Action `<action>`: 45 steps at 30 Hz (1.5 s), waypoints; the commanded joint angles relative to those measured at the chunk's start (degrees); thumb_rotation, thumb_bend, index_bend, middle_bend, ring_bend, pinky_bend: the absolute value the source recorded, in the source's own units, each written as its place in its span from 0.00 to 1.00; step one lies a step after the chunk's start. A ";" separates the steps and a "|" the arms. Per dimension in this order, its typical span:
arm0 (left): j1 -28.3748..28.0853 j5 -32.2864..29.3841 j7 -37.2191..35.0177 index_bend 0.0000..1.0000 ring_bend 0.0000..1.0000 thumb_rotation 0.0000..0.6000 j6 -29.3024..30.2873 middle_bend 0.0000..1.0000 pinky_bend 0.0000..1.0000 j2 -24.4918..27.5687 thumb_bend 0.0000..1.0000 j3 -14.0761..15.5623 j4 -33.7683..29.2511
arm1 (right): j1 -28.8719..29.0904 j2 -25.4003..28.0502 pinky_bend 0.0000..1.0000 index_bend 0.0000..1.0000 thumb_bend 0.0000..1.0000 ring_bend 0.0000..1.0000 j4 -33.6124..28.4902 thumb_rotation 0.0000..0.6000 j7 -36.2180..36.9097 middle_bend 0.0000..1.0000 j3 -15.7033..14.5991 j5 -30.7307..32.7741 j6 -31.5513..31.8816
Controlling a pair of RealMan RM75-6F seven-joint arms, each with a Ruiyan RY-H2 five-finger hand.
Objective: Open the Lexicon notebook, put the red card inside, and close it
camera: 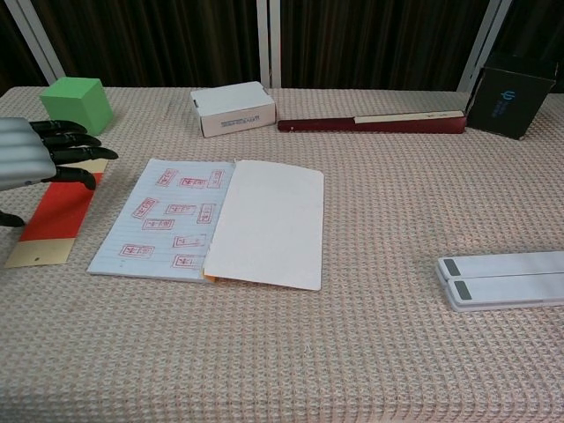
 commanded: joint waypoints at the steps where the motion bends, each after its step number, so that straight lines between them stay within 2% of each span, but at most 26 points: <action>1: -0.24 0.11 0.34 0.25 0.00 1.00 -0.59 0.00 0.06 0.02 0.08 -0.06 -0.42 | 0.03 -0.06 0.25 0.17 0.16 0.13 0.05 1.00 -0.02 0.24 -0.02 0.00 -0.07; 11: -0.61 0.01 0.65 0.25 0.00 1.00 -2.78 0.00 0.06 -0.27 0.07 -0.16 -0.80 | -0.06 -0.17 0.25 0.17 0.16 0.13 0.01 1.00 -0.07 0.24 0.05 0.04 0.05; 19: 0.03 -0.69 -0.41 0.37 0.00 1.00 -2.98 0.00 0.06 -0.79 0.06 -0.55 -0.56 | 0.09 0.04 0.25 0.17 0.16 0.13 -0.65 1.00 -0.77 0.24 0.19 -0.23 0.12; 29: 1.01 -0.29 -0.87 0.40 0.00 1.00 -0.27 0.00 0.06 -0.52 0.09 -1.00 -0.69 | 0.02 0.10 0.25 0.17 0.16 0.13 -1.31 1.00 -1.51 0.24 0.11 -0.43 0.28; 35: 0.69 0.23 0.97 0.40 0.00 1.00 2.76 0.00 0.06 2.15 0.09 -2.49 -5.32 | 0.16 0.11 0.25 0.17 0.16 0.13 -1.38 1.00 -1.57 0.24 0.18 -0.60 0.25; 38: -0.12 0.07 3.45 0.40 0.00 1.00 2.71 0.00 0.06 3.52 0.10 -3.70 -9.52 | 0.29 0.03 0.25 0.17 0.16 0.13 -1.20 1.00 -1.34 0.24 0.22 -0.51 0.01; 45: -3.33 -0.96 10.50 0.40 0.00 1.00 -1.42 0.00 0.06 3.19 0.10 -7.02 -18.86 | 0.38 0.04 0.25 0.17 0.16 0.13 -0.46 1.00 -0.34 0.24 0.25 -0.36 -0.16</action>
